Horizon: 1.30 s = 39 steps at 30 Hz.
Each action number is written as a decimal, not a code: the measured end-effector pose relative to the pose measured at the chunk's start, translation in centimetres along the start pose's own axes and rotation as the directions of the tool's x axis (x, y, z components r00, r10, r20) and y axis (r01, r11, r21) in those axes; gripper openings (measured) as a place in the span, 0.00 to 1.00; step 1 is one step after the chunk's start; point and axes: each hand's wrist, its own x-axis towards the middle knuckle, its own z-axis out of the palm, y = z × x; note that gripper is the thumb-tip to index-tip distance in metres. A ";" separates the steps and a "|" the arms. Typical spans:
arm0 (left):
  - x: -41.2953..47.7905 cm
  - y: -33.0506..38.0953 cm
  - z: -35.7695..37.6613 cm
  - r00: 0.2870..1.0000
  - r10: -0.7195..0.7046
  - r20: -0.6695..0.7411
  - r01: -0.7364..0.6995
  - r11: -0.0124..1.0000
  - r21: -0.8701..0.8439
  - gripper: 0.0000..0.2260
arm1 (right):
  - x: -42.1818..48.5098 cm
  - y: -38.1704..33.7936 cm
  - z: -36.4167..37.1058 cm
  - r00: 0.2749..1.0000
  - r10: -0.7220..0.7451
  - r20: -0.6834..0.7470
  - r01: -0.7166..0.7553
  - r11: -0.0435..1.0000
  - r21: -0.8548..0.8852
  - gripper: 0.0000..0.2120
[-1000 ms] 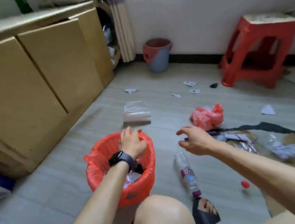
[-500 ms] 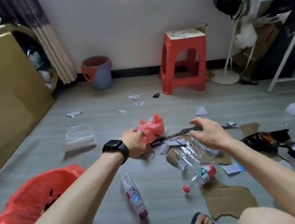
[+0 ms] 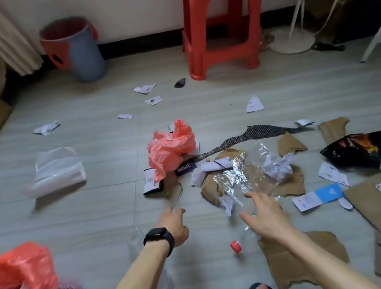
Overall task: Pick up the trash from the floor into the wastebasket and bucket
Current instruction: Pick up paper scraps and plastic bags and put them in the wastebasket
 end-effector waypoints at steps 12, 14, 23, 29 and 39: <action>14.9 -1.7 1.2 0.960 0.027 -0.280 -0.020 0.999 0.029 0.18 | 12.1 1.3 7.3 0.977 0.155 0.144 -0.069 0.878 -0.474 0.36; 14.7 -2.0 2.0 0.952 0.032 -0.306 -0.040 0.999 -0.020 0.15 | 11.9 1.4 7.7 0.990 0.050 0.129 0.029 0.836 -0.548 0.27; 8.7 -2.4 1.4 0.937 0.135 -0.323 -0.211 0.954 -0.214 0.11 | 9.7 0.1 2.3 0.996 -0.075 -0.047 0.046 0.897 -0.440 0.12; 0.2 -5.1 -8.6 0.855 0.073 -0.513 -0.201 0.959 -0.199 0.10 | 4.0 -6.0 -5.7 0.973 -0.205 -0.106 0.194 0.976 -0.100 0.10; -16.6 -11.8 -20.1 0.762 0.159 -0.628 -0.179 0.983 0.031 0.11 | -5.8 -21.8 -11.6 0.872 -0.473 -0.125 0.489 0.848 0.202 0.06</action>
